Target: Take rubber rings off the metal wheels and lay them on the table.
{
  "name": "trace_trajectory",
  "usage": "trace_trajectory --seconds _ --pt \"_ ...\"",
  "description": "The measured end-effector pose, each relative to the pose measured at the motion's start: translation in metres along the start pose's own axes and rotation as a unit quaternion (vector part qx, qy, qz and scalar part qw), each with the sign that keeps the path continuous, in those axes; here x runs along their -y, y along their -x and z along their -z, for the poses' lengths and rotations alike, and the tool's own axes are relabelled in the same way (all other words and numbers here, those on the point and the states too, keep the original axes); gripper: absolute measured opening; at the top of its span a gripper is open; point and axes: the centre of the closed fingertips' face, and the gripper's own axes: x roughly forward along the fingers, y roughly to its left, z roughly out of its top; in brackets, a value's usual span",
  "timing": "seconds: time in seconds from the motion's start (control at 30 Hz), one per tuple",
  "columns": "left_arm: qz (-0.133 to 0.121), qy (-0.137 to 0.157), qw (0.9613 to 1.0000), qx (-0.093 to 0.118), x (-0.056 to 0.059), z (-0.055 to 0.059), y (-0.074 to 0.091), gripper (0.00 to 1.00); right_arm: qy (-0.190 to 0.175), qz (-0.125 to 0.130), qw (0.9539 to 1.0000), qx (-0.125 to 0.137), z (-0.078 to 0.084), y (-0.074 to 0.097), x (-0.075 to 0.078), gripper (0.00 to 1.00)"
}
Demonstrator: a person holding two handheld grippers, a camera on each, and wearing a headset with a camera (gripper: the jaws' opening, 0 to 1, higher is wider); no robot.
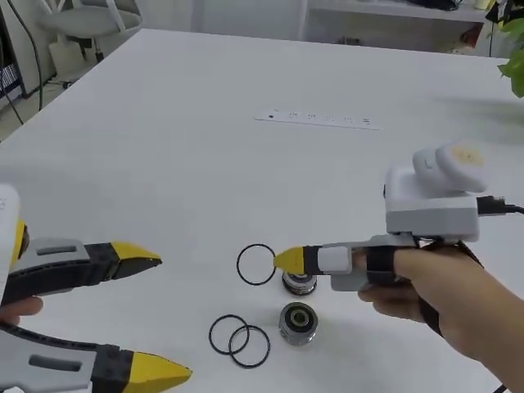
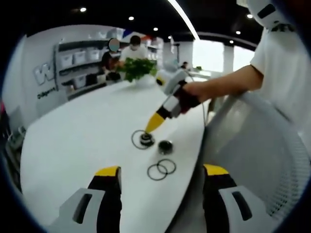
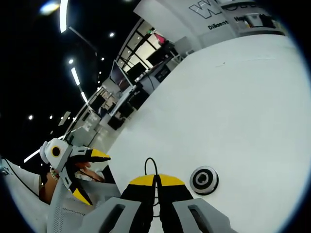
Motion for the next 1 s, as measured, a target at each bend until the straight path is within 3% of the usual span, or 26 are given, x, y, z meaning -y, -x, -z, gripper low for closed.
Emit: trace_trajectory --seconds 0.23,0.4,0.77,1.0 --pt "0.005 0.014 0.9999 0.005 0.003 0.002 -0.003 0.69 0.003 -0.002 0.9999 -0.013 0.006 -0.004 -0.001 0.00" --pt "0.028 0.008 0.9995 -0.008 0.013 0.007 -0.006 0.70 0.006 -0.002 0.9997 -0.025 0.012 -0.007 -0.001 0.00" --pt "0.036 0.009 0.9993 -0.009 0.016 0.007 -0.006 0.71 0.020 -0.005 0.9977 -0.065 0.032 -0.019 -0.006 0.00" --pt "0.039 0.002 0.9990 -0.023 0.017 0.012 -0.007 0.70 0.042 0.006 0.9961 -0.077 0.037 -0.021 -0.001 0.00"
